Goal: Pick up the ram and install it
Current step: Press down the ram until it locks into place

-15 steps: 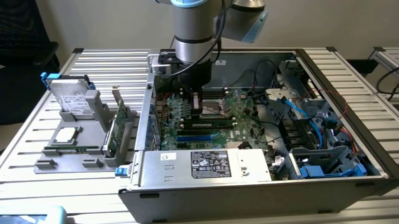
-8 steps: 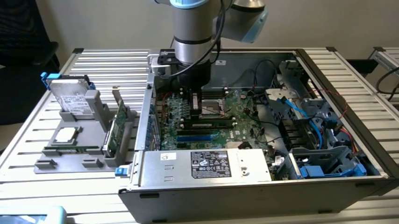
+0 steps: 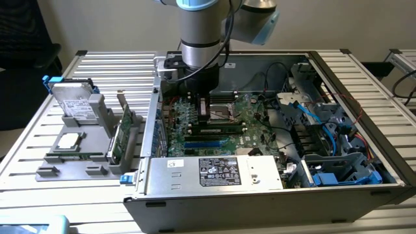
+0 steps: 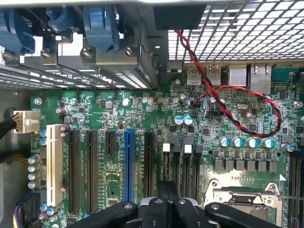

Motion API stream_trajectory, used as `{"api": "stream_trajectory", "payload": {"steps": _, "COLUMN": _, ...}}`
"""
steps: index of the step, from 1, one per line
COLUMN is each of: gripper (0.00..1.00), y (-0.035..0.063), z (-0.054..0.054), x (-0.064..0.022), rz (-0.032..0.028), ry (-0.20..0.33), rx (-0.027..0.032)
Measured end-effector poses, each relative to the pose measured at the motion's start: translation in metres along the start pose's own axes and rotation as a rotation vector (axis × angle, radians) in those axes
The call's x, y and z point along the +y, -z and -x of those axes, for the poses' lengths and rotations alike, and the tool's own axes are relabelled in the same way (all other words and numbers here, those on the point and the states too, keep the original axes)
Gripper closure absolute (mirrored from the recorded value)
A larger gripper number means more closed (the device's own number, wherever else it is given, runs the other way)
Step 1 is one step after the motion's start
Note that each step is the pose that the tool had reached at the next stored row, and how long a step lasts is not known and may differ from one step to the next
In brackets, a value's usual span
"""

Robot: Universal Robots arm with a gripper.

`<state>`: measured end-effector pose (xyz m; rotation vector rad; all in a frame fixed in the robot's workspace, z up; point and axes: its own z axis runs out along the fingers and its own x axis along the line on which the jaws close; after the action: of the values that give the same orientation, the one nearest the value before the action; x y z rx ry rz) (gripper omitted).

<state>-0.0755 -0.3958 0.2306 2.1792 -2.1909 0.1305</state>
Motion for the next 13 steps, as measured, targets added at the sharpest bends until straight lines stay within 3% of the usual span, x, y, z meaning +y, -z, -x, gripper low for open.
{"api": "stream_trajectory", "payload": {"steps": 13, "gripper": 0.89, "y": -0.0058, "z": 0.0005, "x": 0.0007, "rz": 0.0004, "ry": 0.000, "rx": 0.0005}}
